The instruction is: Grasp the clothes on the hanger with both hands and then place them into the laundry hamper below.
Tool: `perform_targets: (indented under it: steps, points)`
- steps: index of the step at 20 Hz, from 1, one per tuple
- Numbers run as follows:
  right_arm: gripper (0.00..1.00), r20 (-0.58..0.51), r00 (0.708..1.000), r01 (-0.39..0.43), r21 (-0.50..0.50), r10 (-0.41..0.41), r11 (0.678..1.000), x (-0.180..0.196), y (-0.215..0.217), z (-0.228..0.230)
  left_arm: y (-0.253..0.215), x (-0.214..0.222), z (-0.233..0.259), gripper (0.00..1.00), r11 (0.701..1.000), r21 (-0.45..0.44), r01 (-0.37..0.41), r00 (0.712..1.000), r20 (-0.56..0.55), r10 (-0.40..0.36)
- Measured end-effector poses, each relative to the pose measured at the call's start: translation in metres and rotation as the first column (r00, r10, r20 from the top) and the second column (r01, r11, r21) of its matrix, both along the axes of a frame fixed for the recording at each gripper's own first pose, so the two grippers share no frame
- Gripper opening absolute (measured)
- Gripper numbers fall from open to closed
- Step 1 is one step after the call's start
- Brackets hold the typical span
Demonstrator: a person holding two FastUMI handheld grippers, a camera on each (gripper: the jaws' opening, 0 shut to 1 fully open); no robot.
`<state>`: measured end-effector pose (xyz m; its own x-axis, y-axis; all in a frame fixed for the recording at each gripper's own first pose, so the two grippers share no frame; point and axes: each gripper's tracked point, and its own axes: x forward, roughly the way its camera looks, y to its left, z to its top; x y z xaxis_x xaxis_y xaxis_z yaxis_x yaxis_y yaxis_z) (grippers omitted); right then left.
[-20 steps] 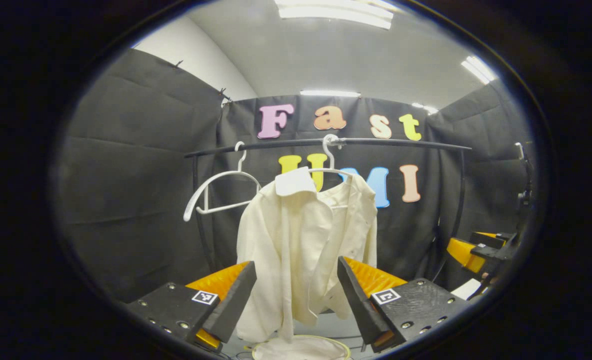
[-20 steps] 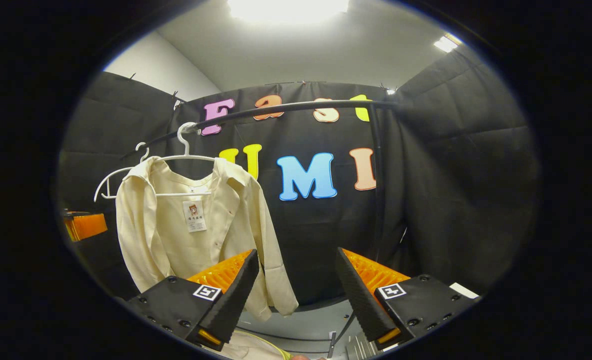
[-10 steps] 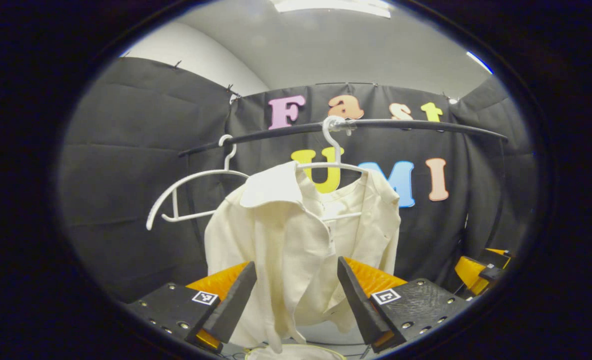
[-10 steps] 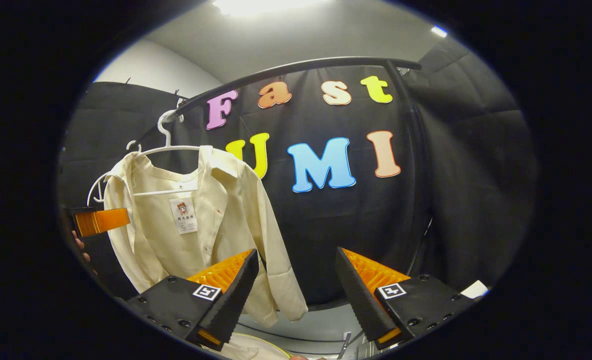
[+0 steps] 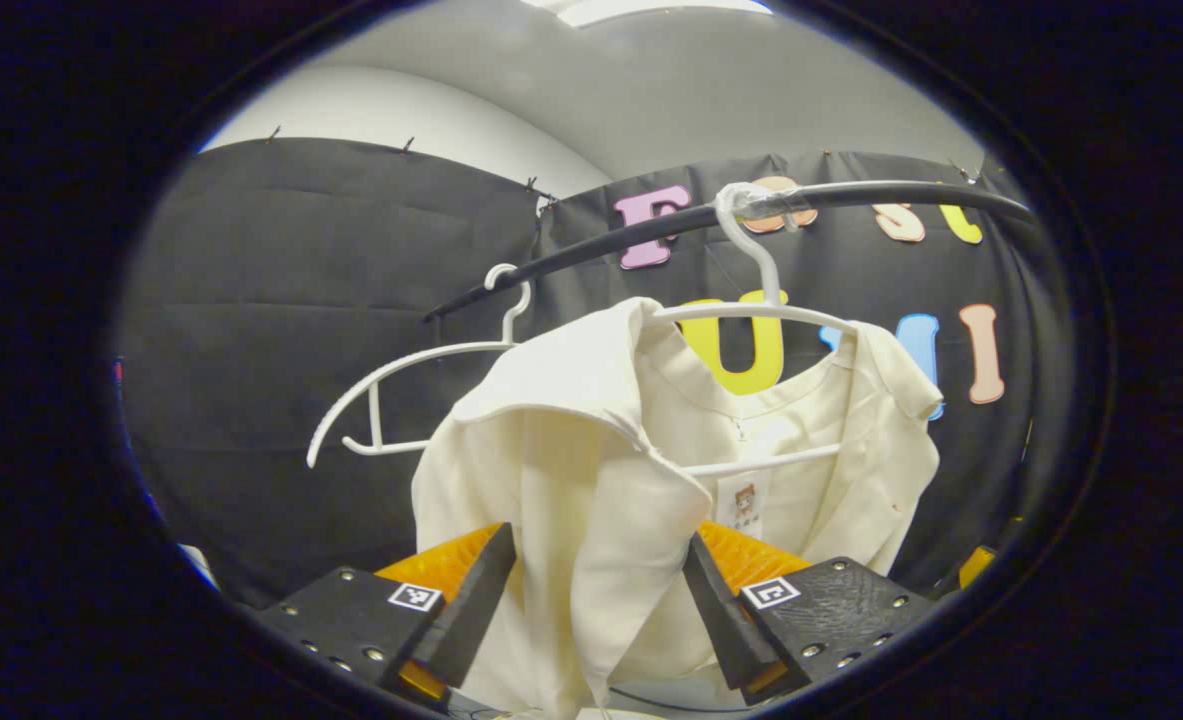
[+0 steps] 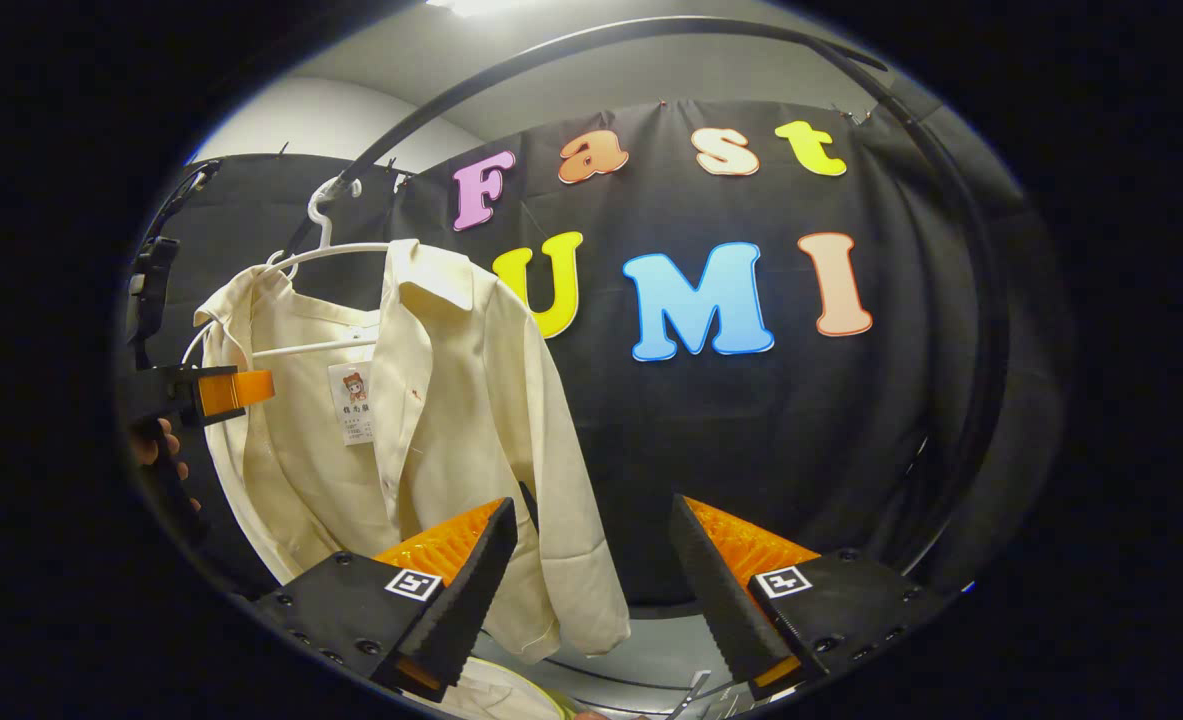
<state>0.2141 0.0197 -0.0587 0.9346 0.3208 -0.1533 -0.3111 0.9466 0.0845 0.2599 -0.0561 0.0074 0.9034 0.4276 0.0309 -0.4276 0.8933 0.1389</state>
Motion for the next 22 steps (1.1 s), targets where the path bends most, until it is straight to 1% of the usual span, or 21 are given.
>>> perform_targets:
  steps: [2,3,4,5,6,7,9,11,12,13,14,16,18,20,22]
  points:
    - [0.98,-0.026,0.999,-0.043,0.007,0.043,0.999,0.007,0.01,-0.008,0.007,0.003,0.004,0.93,0.998,0.041,-0.042,0.999,0.0,0.042]
    - [0.98,-0.036,0.997,-0.065,0.003,0.065,0.998,0.009,0.016,-0.011,0.013,0.006,0.004,0.84,0.996,0.055,-0.07,0.998,-0.003,0.07]
    - [0.98,-0.041,0.996,-0.085,-0.002,0.085,0.996,0.011,0.021,-0.014,0.013,0.009,0.003,0.73,0.996,0.058,-0.07,0.997,-0.013,0.071]
    - [0.98,-0.044,0.994,-0.104,-0.006,0.103,0.995,0.01,0.027,-0.016,0.013,0.008,0.002,0.7,0.996,0.064,-0.069,0.997,-0.019,0.071]
    - [0.93,-0.044,0.992,-0.122,-0.008,0.122,0.992,0.009,0.032,-0.017,0.013,0.009,0.005,0.72,0.995,0.079,-0.068,0.997,-0.022,0.07]
    - [0.98,-0.045,0.989,-0.141,-0.008,0.14,0.99,0.007,0.038,-0.019,0.019,0.006,0.005,0.61,0.991,0.096,-0.093,0.995,-0.023,0.096]
    - [0.98,-0.049,0.984,-0.171,-0.009,0.17,0.985,0.004,0.048,-0.021,0.022,0.004,0.002,0.4,0.991,0.1,-0.089,0.995,-0.036,0.093]
    - [0.98,-0.057,0.981,-0.188,-0.008,0.188,0.982,0.002,0.055,-0.024,0.017,0.006,-0.002,0.18,0.995,0.085,-0.051,0.996,-0.063,0.056]
    - [0.98,-0.054,0.98,-0.194,-0.006,0.193,0.981,0.0,0.059,-0.022,0.019,0.008,-0.001,0.17,0.996,0.088,-0.033,0.997,-0.066,0.038]
    - [0.98,-0.046,0.98,-0.195,-0.004,0.194,0.981,0.0,0.063,-0.019,0.025,0.003,0.0,0.17,0.995,0.081,-0.05,0.997,-0.063,0.055]
    - [0.98,-0.038,0.98,-0.194,0.001,0.194,0.981,0.001,0.066,-0.014,0.022,0.006,-0.001,0.0,0.998,0.054,-0.011,0.998,-0.065,0.015]
    - [0.98,-0.018,0.982,-0.19,0.014,0.19,0.982,-0.003,0.076,-0.002,0.014,0.003,-0.001,0.01,0.999,0.004,0.041,0.998,-0.058,-0.041]
    - [0.98,0.003,0.983,-0.181,0.032,0.181,0.983,-0.008,0.087,0.011,0.019,-0.005,0.002,0.0,0.997,-0.006,0.078,0.995,-0.058,-0.078]
    - [0.98,0.013,0.986,-0.165,0.061,0.165,0.984,-0.012,0.098,0.024,0.015,-0.01,0.006,0.0,0.993,-0.013,0.12,0.991,-0.054,-0.121]
    - [0.98,0.026,0.989,-0.147,0.083,0.145,0.986,-0.014,0.109,0.037,0.012,-0.013,0.008,0.01,0.984,-0.051,0.17,0.984,-0.043,-0.172]
